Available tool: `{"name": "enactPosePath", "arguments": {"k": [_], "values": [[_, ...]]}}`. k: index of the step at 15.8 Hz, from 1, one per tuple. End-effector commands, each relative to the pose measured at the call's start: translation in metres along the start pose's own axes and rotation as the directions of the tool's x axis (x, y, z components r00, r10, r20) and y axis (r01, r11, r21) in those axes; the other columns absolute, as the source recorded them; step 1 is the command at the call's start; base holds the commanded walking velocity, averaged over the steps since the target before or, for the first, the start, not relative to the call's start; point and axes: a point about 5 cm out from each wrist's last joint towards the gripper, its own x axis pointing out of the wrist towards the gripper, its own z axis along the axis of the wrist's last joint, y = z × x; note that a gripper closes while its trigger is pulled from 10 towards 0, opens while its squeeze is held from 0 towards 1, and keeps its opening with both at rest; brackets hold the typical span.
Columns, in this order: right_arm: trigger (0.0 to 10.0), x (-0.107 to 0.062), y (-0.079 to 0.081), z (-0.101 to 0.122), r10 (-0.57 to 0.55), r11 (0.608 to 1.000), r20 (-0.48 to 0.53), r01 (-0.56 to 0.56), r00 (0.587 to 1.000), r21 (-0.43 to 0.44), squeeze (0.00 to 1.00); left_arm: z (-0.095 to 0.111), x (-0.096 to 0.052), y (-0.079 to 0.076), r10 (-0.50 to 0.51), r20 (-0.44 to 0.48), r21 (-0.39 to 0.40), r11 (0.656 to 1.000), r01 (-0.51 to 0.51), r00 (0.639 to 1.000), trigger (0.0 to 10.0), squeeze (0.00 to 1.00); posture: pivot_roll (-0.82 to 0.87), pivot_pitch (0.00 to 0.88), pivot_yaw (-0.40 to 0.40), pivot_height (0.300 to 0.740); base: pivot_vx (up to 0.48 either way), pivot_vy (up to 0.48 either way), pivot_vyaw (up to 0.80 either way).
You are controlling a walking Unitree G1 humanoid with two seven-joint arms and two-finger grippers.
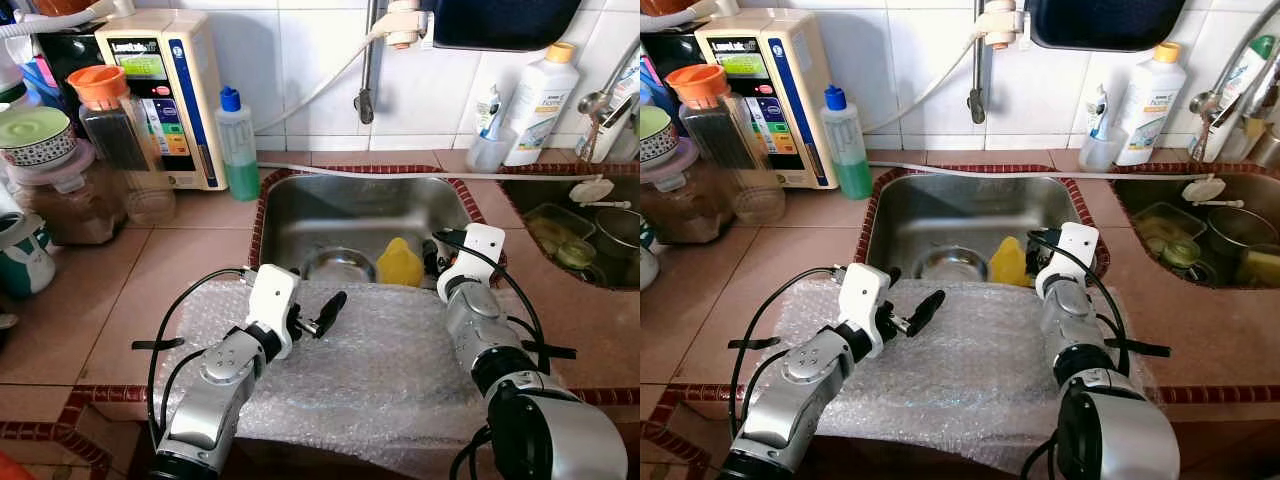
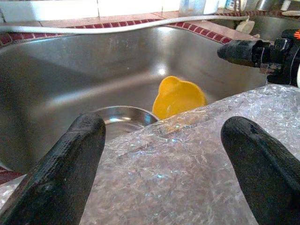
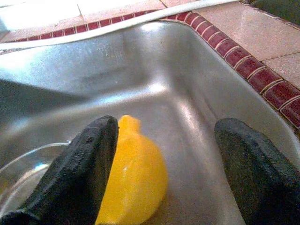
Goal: Kitchen organization
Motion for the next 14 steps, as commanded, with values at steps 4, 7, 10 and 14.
{"name": "enactPosePath", "arguments": {"k": [4, 7, 10, 14], "values": [[10.0, -0.006, 0.002, -0.007, 0.057, 0.998, 0.047, -0.058, 0.997, 0.011, 1.0, 0.013, 0.004, 0.014, 0.125, 0.05, 0.026, 0.992, -0.126, 0.991, 10.0, 1.0, 0.01, 0.006, 0.05, 0.74, 0.0, 0.0, 0.0], [10.0, -0.009, 0.003, -0.002, 0.078, 0.997, 0.106, -0.077, 0.991, -0.023, 1.0, 0.016, 0.005, 0.017, 0.191, 0.05, 0.049, 0.98, -0.193, 0.98, 10.0, 1.0, 0.01, 0.005, 0.052, 0.74, 0.0, 0.0, 0.0], [10.0, -0.038, 0.007, 0.024, 0.156, 0.981, 0.343, -0.103, 0.926, -0.166, 1.0, 0.026, 0.009, 0.026, 0.278, 0.085, 0.049, 0.958, -0.283, 0.957, 10.0, 0.0, -0.03, 0.011, 0.064, 0.74, 0.0, 0.0, 0.0], [10.0, -0.072, 0.012, 0.041, 0.179, 0.983, 0.428, -0.138, 0.886, -0.124, 1.0, 0.039, 0.011, 0.031, 0.315, 0.134, 0.025, 0.947, -0.321, 0.94, 10.0, 0.0, -0.06, 0.011, 0.075, 0.74, 0.0, 0.0, 0.0]]}}
